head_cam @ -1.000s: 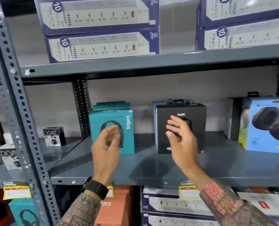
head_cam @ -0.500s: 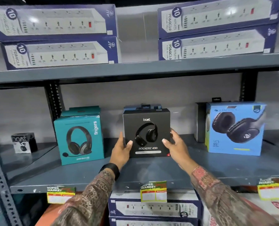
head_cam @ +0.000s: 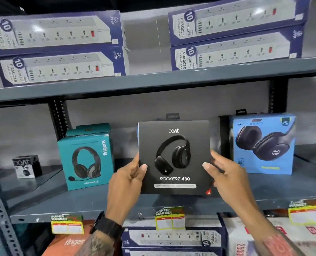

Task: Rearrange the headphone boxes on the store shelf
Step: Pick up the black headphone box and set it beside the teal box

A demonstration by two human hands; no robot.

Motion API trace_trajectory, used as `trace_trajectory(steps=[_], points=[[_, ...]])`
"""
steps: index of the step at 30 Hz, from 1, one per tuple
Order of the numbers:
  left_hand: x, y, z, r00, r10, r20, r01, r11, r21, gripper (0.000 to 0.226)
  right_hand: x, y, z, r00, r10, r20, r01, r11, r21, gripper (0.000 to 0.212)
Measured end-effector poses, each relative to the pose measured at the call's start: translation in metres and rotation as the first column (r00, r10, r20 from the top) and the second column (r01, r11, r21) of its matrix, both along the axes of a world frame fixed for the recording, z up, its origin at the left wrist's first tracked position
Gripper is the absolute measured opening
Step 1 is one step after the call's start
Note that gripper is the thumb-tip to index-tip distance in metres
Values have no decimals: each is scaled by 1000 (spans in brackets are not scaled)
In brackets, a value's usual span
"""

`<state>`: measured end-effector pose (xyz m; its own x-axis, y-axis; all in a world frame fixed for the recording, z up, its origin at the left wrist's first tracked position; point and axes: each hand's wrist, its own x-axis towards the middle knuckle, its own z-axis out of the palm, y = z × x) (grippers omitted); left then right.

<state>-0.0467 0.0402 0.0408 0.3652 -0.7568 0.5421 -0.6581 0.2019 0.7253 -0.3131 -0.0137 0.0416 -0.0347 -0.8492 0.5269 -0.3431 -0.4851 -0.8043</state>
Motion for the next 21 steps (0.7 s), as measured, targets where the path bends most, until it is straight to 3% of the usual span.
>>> trace_trajectory(steps=[13, 21], points=[[-26, 35, 7, 999, -45, 18, 44, 998, 47, 50, -32, 40, 6, 1000, -24, 10, 24, 999, 22, 56], [18, 35, -13, 993, 51, -108, -56, 997, -46, 54, 31, 18, 8, 994, 102, 34, -104, 993, 53, 56]])
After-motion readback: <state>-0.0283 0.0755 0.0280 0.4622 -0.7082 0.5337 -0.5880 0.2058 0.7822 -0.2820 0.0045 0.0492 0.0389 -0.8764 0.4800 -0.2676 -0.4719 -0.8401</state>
